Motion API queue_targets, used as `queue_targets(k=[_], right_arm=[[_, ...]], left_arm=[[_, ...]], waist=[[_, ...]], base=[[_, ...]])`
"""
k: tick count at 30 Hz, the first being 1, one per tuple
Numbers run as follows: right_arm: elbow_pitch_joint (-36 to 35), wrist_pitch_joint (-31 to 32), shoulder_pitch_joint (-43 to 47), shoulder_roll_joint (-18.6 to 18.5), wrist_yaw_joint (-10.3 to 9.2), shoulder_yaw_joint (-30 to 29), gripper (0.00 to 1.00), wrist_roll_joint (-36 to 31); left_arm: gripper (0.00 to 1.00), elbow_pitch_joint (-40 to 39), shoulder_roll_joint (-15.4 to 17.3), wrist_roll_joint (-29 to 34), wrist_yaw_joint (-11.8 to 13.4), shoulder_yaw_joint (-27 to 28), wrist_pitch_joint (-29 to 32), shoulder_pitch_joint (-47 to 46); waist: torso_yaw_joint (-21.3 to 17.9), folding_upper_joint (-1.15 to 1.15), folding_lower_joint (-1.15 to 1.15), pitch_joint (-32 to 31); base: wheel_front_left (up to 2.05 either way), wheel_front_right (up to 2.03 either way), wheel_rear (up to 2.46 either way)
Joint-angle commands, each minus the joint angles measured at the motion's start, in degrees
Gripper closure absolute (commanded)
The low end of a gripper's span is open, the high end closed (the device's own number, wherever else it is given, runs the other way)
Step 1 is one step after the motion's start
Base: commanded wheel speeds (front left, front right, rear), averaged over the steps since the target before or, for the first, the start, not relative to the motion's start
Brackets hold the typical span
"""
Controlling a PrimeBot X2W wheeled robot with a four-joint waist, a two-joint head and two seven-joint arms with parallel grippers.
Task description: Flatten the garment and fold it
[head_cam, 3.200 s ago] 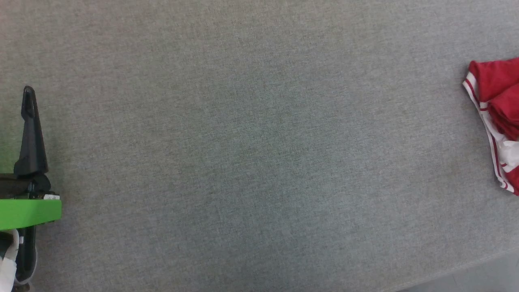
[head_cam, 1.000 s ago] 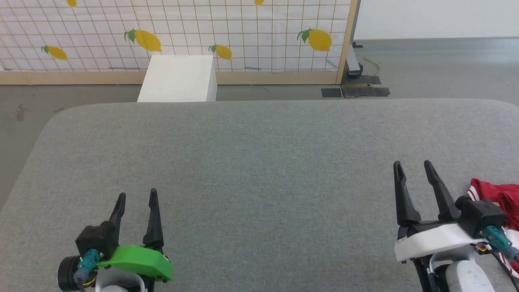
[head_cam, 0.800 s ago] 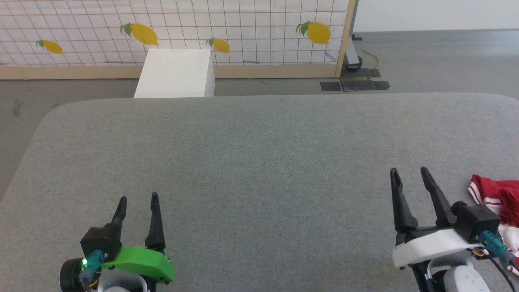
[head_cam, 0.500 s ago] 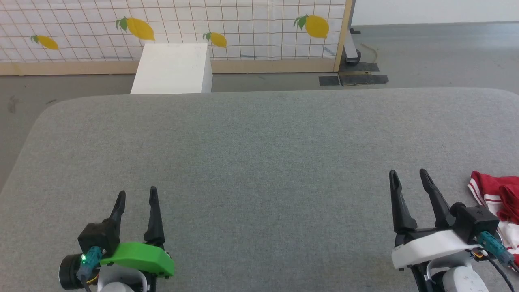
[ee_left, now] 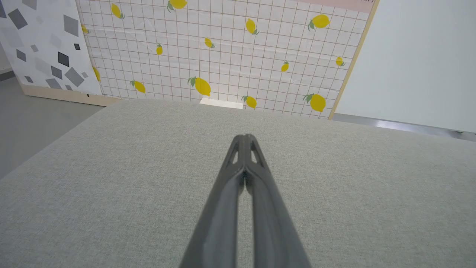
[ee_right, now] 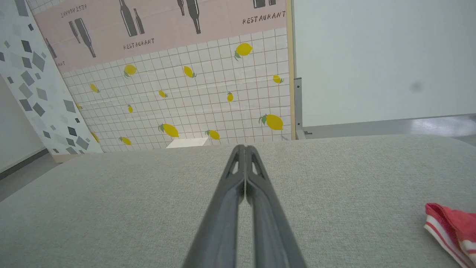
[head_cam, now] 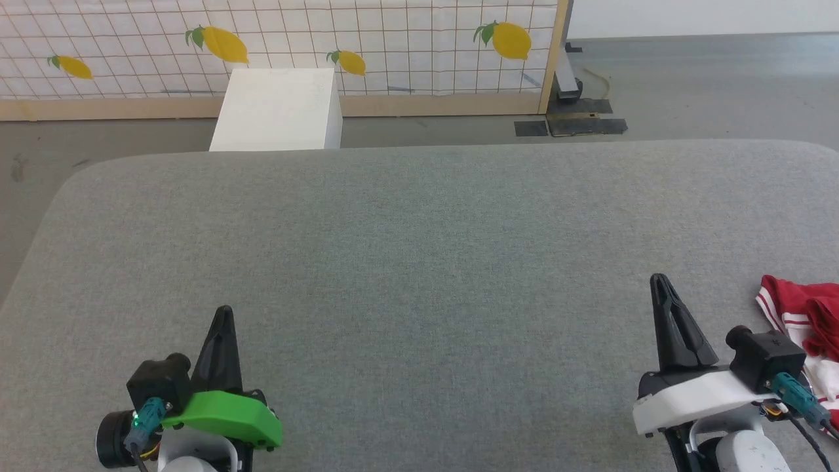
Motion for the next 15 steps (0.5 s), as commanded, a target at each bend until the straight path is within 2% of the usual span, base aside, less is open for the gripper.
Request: queue_targets(k=[1, 15], right_arm=[[-0.4, 0.3, 0.2, 0.0, -0.01, 0.0, 1.0, -0.5], [-1.6, 1.9, 0.6, 0.0, -0.01, 0.0, 1.0, -1.8]], left_arm=[[1.0, -0.3, -0.2, 0.8, 0.0, 0.1, 0.4, 0.1], [1.0, -1.6, -0.6, 2.5, -0.1, 0.3, 2.0, 0.4]], waist=[[0.0, 0.0, 0.0, 0.0], [-0.1, 0.0, 0.0, -0.2]], base=[[0.0, 0.0, 0.0], [0.0, 0.0, 0.0]])
